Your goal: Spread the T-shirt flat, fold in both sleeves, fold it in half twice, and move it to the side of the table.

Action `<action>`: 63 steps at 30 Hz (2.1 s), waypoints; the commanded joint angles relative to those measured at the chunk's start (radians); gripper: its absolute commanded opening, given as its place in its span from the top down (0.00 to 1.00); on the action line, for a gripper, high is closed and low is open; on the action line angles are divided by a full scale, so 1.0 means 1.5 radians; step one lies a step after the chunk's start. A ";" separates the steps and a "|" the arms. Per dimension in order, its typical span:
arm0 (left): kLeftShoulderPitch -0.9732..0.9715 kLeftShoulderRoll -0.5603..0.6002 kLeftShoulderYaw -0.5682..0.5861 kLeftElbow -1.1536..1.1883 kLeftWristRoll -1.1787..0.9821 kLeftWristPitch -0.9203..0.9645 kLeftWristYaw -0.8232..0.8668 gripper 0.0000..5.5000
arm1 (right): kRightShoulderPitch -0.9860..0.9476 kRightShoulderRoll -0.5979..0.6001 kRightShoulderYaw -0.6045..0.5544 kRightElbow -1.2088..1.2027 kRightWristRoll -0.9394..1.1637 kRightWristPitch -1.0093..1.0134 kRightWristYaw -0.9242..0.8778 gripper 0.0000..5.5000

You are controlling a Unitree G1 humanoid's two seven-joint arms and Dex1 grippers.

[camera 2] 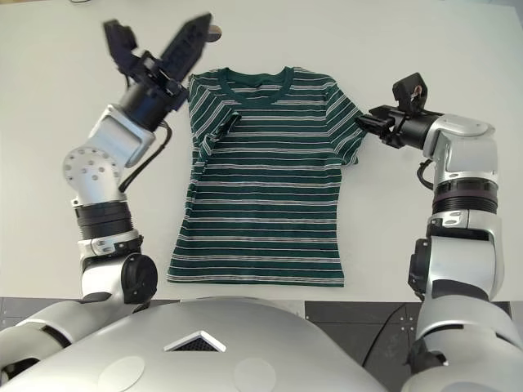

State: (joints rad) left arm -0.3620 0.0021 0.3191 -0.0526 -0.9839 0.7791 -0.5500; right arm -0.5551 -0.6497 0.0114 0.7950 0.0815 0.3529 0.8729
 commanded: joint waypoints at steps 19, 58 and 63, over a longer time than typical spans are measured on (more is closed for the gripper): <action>0.034 0.085 0.082 -0.092 -0.120 -0.081 0.082 0.49 | -0.087 0.035 0.020 0.194 -0.055 -0.078 0.015 0.73; 0.024 0.134 0.087 -0.053 -0.151 -0.113 0.081 0.49 | 0.093 -0.025 0.003 -0.382 0.017 0.138 0.043 0.98; 0.024 0.127 0.077 -0.043 -0.141 -0.124 0.081 0.49 | 0.080 -0.009 0.035 -0.426 0.018 0.157 0.041 0.98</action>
State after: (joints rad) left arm -0.3147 0.1951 0.4439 -0.1235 -1.2056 0.6027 -0.4362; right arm -0.4175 -0.6746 0.0353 0.1865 0.1035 0.5670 0.9355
